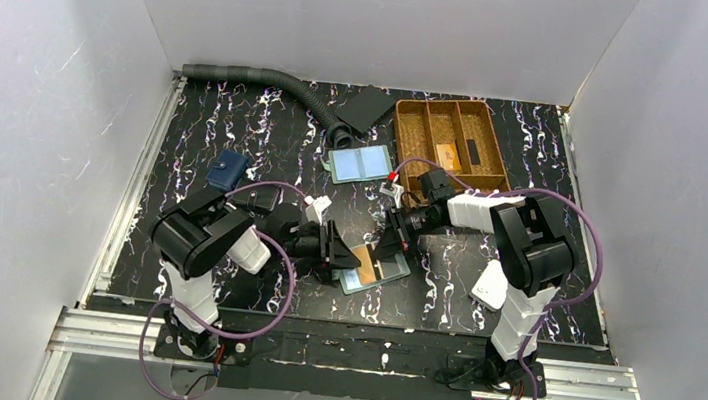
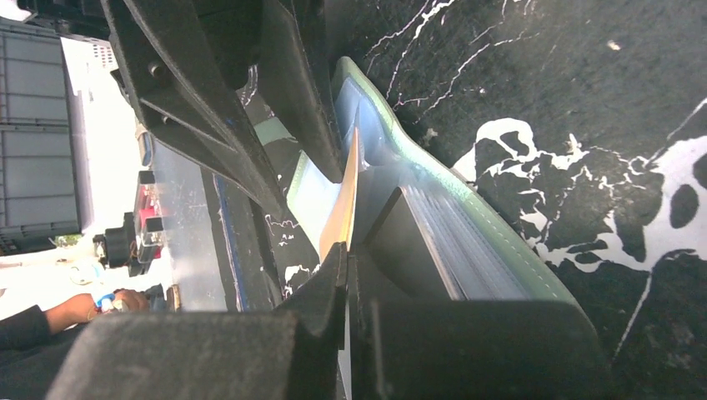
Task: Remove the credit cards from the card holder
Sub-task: Remove the credit card from the card holder.
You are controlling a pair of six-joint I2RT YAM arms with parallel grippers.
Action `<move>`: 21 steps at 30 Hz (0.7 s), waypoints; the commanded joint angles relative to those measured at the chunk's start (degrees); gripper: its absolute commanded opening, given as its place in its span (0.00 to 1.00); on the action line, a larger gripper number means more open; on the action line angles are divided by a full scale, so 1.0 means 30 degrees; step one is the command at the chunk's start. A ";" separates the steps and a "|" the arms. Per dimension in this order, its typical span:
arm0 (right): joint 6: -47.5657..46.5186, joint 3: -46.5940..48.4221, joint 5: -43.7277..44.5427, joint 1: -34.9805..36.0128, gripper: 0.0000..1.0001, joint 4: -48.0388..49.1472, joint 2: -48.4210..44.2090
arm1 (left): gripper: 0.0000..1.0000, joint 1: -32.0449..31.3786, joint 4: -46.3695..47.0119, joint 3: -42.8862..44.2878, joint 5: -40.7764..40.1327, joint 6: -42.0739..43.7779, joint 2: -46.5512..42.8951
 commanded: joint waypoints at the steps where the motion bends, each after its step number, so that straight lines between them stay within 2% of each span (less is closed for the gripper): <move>1: -0.1297 0.0902 0.0466 -0.0244 0.01 -0.1187 -0.0275 | 0.37 0.0245 0.0566 0.0275 -0.0574 0.0131 0.1497; 8: -0.2623 0.1265 0.1576 -0.0848 0.01 -0.2519 -0.1235 | 0.35 0.1415 0.4198 -0.1239 -0.0631 -0.1216 0.3546; 21: -0.5579 0.2386 0.2174 -0.1562 0.01 -0.5694 -0.2532 | 0.36 0.1994 0.3390 -0.1716 -0.0643 -0.0947 0.0697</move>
